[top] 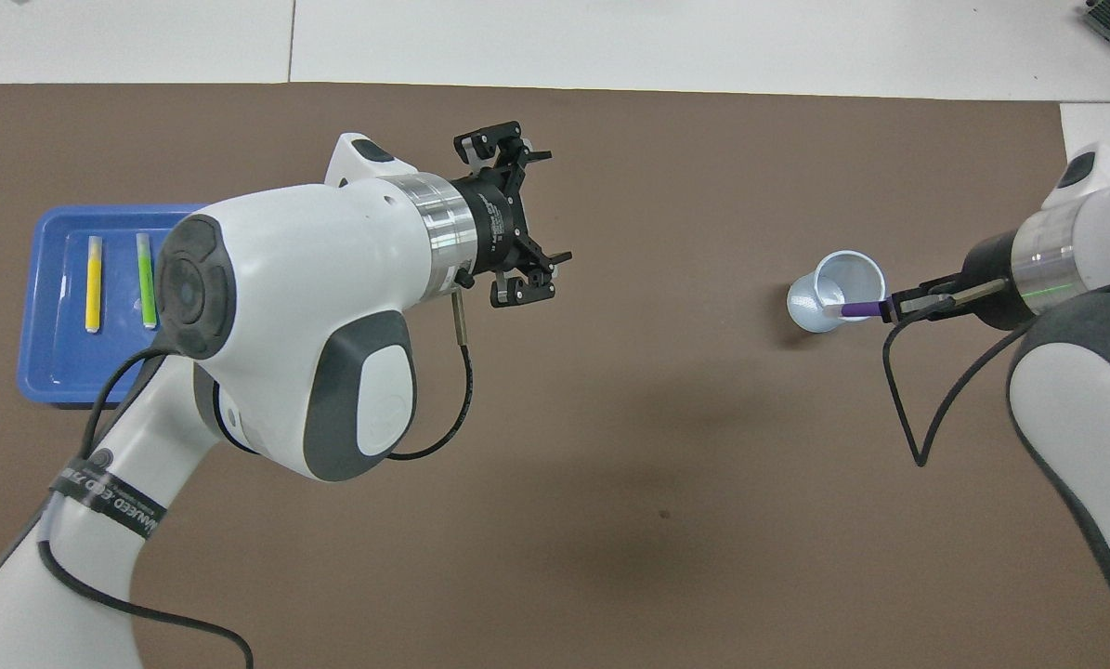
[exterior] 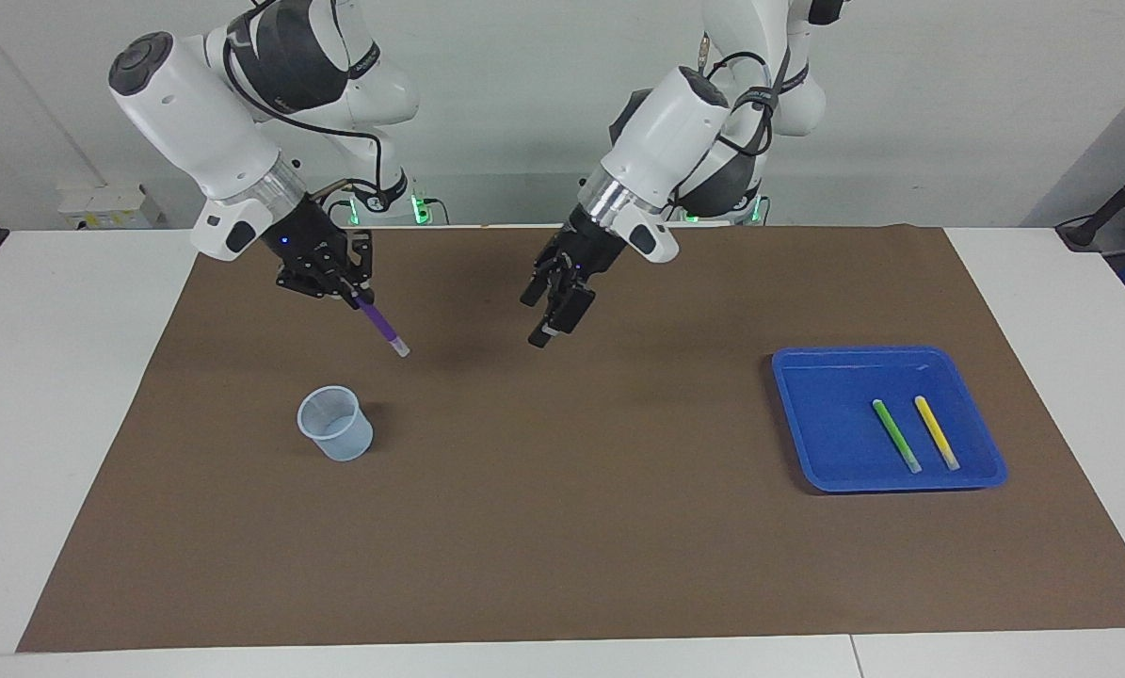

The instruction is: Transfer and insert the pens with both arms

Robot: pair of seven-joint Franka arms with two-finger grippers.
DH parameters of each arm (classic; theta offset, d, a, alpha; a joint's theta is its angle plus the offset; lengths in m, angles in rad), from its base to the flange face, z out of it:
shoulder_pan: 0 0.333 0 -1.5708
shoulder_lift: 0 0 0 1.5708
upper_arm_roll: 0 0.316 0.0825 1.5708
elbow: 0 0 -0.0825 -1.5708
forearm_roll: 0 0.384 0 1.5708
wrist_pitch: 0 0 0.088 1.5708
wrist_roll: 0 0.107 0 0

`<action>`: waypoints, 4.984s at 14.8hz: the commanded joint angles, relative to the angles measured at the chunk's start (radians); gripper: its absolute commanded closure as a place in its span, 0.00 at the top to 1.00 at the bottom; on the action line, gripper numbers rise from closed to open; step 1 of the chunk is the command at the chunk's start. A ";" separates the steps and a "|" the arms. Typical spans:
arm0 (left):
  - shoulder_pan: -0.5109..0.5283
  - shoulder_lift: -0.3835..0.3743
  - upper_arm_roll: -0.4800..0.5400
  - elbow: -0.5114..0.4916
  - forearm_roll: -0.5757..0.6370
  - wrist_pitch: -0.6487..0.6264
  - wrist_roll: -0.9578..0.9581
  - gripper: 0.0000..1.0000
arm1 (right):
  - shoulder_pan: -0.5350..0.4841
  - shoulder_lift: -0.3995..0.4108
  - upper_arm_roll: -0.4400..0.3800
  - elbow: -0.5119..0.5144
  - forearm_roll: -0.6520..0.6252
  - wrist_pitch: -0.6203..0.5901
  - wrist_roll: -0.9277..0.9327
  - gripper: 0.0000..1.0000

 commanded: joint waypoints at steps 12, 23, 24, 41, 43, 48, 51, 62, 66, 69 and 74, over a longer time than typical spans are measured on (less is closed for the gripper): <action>0.249 -0.054 0.016 0.041 0.234 -0.261 0.499 1.00 | -0.030 0.184 0.007 0.015 -0.120 0.216 -0.041 0.10; 0.467 -0.089 0.025 -0.017 0.239 -0.457 1.283 0.91 | -0.047 0.108 -0.004 0.131 -0.100 -0.035 -0.001 1.00; 0.484 -0.080 0.025 -0.017 0.257 -0.476 1.370 0.89 | -0.053 0.088 -0.003 0.148 -0.099 -0.080 0.001 1.00; 0.667 0.207 0.023 -0.060 0.578 -0.281 1.916 0.79 | -0.013 -0.009 0.010 0.135 -0.061 -0.212 0.179 1.00; 0.673 0.213 0.023 -0.115 0.578 -0.222 1.920 0.78 | -0.013 -0.009 0.010 0.133 -0.061 -0.214 0.179 1.00; 0.685 0.212 0.023 -0.156 0.576 -0.186 1.916 0.76 | -0.012 -0.010 0.010 0.133 -0.061 -0.217 0.179 1.00; 0.685 0.210 0.023 -0.181 0.576 -0.168 1.913 0.71 | -0.013 -0.012 0.010 0.132 -0.061 -0.217 0.179 1.00; 0.684 0.204 0.023 -0.215 0.576 -0.137 1.905 0.29 | -0.013 -0.027 0.008 0.096 -0.077 -0.212 0.165 1.00; 0.684 0.204 0.023 -0.215 0.576 -0.141 1.906 0.00 | -0.021 -0.032 0.008 0.089 -0.080 -0.206 0.136 1.00; 0.685 0.204 0.025 -0.206 0.576 -0.158 1.906 0.00 | -0.022 -0.032 0.008 0.089 -0.079 -0.209 0.134 1.00; 0.678 0.213 0.023 -0.097 0.558 -0.299 1.903 0.00 | -0.015 -0.032 0.010 0.089 -0.079 -0.207 0.137 1.00</action>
